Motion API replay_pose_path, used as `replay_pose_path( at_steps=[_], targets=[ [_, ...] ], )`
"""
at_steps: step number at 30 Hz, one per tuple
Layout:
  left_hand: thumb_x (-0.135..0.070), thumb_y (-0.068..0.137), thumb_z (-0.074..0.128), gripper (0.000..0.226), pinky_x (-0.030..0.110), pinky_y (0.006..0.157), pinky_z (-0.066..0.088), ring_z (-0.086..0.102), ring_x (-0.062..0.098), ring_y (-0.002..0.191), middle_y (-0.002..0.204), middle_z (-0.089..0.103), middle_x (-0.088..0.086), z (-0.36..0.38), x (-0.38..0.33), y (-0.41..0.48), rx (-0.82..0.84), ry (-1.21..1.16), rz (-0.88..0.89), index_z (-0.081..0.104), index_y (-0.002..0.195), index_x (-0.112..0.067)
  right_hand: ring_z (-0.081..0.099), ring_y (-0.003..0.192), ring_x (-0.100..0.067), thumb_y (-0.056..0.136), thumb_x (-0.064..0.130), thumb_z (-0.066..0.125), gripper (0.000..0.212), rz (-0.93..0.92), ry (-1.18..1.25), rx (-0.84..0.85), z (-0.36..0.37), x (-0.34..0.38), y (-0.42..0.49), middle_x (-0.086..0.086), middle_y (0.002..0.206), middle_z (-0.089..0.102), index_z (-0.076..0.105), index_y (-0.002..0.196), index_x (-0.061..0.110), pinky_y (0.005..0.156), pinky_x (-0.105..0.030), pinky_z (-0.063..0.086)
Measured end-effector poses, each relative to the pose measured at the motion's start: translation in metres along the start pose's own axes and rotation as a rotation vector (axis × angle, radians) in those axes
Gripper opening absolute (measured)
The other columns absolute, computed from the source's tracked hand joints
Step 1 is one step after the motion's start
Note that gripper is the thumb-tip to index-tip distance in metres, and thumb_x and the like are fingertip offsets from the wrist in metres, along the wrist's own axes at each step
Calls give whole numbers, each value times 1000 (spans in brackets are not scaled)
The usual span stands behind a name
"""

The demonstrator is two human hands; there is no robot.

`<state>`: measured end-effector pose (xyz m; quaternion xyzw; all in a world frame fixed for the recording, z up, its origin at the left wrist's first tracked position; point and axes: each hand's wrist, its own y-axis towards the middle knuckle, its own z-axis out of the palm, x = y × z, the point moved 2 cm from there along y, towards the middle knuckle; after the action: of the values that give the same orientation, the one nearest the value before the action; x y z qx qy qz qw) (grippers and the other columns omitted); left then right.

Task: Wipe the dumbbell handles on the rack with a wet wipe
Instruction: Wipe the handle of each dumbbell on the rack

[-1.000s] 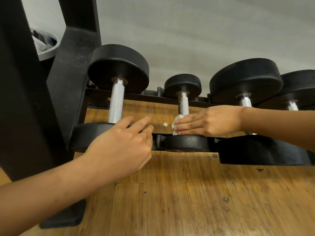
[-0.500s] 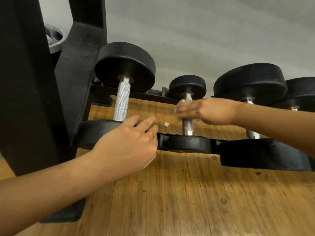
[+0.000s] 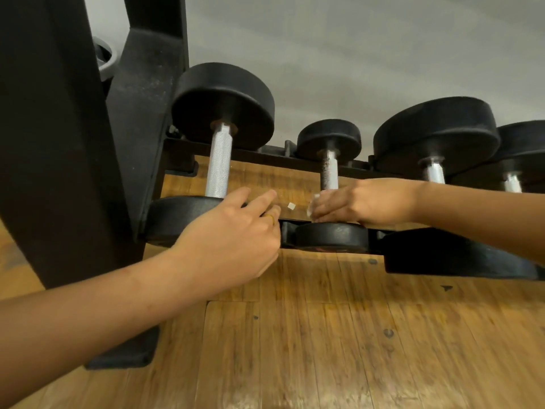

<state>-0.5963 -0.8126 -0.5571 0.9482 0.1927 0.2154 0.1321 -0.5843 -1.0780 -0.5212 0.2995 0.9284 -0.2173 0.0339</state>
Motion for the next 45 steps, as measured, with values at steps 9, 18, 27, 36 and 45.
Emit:
replay_pose_path(
  at_steps=[9, 18, 27, 36, 45],
  targets=[
    [-28, 99, 30, 56, 54, 92, 56, 64, 40, 123, 117, 73, 23, 2, 0, 1, -46, -46, -8, 79, 102, 0, 21, 152, -21, 86, -11, 63, 77, 272, 13, -195, -4, -48, 0, -2, 162, 31, 39, 152, 21, 117, -33, 28],
    [-30, 100, 28, 59, 53, 96, 54, 63, 38, 126, 120, 73, 21, 5, 1, 1, -30, -41, -5, 79, 104, -3, 40, 143, -24, 76, -6, 77, 70, -47, -79, -94, 4, -23, -5, -9, 149, 51, 56, 140, 12, 113, -41, 38],
    [-31, 100, 26, 60, 53, 98, 53, 61, 38, 128, 121, 73, 19, 3, 1, 2, -8, -34, -5, 78, 108, -3, 42, 142, -20, 81, -11, 67, 63, 107, 132, -117, 4, -21, -3, -6, 145, 55, 59, 137, 15, 115, -46, 40],
    [-32, 102, 27, 59, 52, 100, 51, 60, 37, 130, 124, 72, 19, 2, 1, 0, 28, -23, -12, 77, 112, -3, 40, 144, -25, 82, -11, 67, 71, 226, 86, -219, -2, -33, -6, -5, 153, 46, 52, 144, 20, 113, -48, 42],
    [-32, 100, 31, 56, 51, 100, 51, 62, 35, 127, 122, 73, 17, -1, 0, 0, 45, -5, -22, 77, 112, -3, 45, 140, -26, 78, -18, 68, 75, 362, 184, -395, 24, -8, 1, -7, 153, 45, 51, 144, 14, 113, -46, 43]
  ],
)
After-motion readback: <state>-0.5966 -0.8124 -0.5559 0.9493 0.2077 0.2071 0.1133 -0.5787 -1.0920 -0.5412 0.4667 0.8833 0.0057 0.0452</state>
